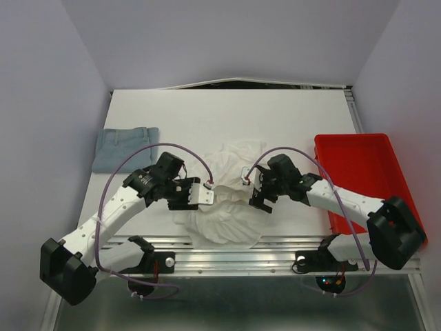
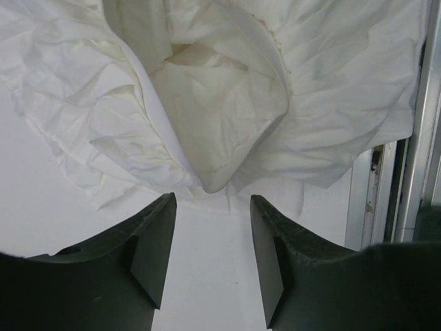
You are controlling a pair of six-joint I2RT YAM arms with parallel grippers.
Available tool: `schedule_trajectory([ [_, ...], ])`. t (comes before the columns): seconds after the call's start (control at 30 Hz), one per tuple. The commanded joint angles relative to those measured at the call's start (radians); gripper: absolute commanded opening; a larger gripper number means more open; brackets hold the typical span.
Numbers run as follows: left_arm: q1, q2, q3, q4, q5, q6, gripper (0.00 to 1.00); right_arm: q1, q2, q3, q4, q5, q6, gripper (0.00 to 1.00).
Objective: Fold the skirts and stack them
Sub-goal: Flatten the skirt out
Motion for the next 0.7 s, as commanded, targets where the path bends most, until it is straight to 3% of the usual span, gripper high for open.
schedule_trajectory([
  [0.0, 0.003, 0.019, 0.018, -0.049, 0.034, 0.109, 0.59, 0.021, -0.036, 0.015, -0.005, -0.017, -0.009, 1.00],
  [0.37, 0.003, 0.182, 0.086, 0.043, 0.041, 0.096, 0.61, 0.041, 0.027, 0.016, 0.096, 0.000, 0.034, 1.00],
  [0.4, 0.004, 0.194, 0.089, 0.046, 0.043, 0.095, 0.57, 0.041, 0.035, 0.016, 0.097, 0.002, 0.030, 1.00],
  [0.5, 0.003, 0.195, 0.100, 0.054, 0.063, 0.081, 0.29, 0.050, 0.050, 0.034, 0.099, 0.002, 0.025, 1.00],
  [0.53, 0.004, 0.191, 0.103, 0.054, 0.069, 0.072, 0.12, 0.050, 0.052, 0.038, 0.099, 0.000, 0.021, 1.00],
  [0.57, 0.004, 0.186, 0.107, 0.064, 0.080, 0.063, 0.05, 0.050, 0.053, 0.042, 0.097, 0.002, 0.018, 1.00],
  [0.67, 0.021, 0.177, 0.132, 0.081, 0.106, 0.017, 0.00, 0.050, 0.056, 0.053, 0.085, 0.011, -0.004, 0.99],
])
